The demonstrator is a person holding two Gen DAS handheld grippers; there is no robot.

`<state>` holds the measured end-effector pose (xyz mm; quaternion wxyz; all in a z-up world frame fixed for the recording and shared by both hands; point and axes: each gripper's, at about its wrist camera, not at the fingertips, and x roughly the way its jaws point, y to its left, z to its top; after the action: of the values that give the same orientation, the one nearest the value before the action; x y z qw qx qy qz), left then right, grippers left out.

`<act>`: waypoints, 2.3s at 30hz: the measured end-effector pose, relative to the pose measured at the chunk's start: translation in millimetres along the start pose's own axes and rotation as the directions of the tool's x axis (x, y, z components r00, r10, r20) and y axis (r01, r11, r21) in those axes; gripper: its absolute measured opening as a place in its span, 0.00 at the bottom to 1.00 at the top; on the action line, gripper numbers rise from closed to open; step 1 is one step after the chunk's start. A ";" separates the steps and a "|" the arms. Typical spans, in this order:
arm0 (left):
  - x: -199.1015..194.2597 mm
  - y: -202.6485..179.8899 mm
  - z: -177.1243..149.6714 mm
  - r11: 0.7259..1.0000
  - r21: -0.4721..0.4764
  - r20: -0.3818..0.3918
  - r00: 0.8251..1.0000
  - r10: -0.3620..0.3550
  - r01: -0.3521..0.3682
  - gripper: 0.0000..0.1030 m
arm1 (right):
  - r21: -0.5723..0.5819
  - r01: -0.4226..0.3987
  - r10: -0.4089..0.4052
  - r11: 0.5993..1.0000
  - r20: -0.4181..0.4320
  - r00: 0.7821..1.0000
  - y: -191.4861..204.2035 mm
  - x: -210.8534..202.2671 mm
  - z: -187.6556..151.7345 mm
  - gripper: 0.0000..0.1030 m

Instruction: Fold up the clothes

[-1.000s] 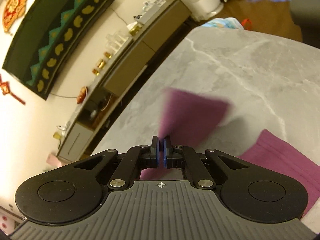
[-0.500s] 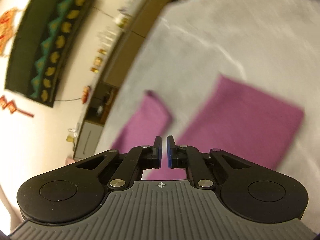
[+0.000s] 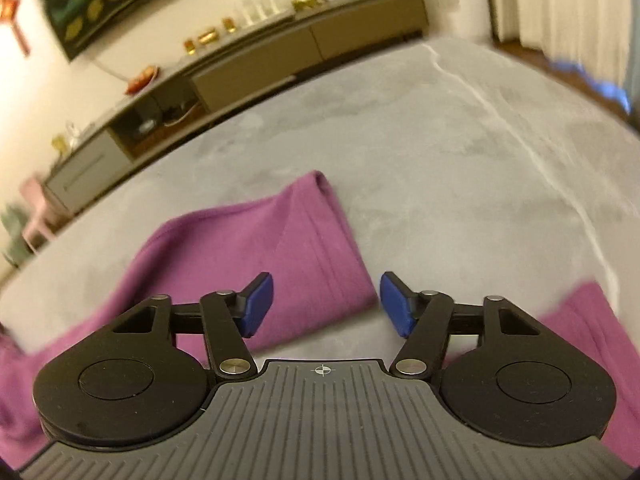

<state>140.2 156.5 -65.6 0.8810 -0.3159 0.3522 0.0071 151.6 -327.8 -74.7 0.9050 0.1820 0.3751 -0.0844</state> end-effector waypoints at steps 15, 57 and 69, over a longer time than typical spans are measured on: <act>-100.2 9.2 -20.6 0.983 -0.002 0.051 0.982 -0.182 0.183 0.02 | 0.204 -0.092 0.055 0.975 0.181 0.982 -110.3 -183.7 -28.6 0.00; -70.2 47.5 -60.0 0.998 -0.055 -0.064 0.998 -0.009 0.006 0.06 | 0.134 0.178 -0.181 0.975 0.009 0.983 -149.0 -168.9 -70.7 0.00; -85.0 47.0 -54.8 0.997 -0.073 -0.027 1.000 -0.002 0.000 0.25 | 0.067 0.390 -0.392 0.918 0.026 0.920 -137.3 -164.8 -71.9 0.52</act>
<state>31.5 181.2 -68.6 0.8641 -0.3480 0.3633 0.0155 -50.8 -423.1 -41.2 0.8711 0.1292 0.3834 -0.2783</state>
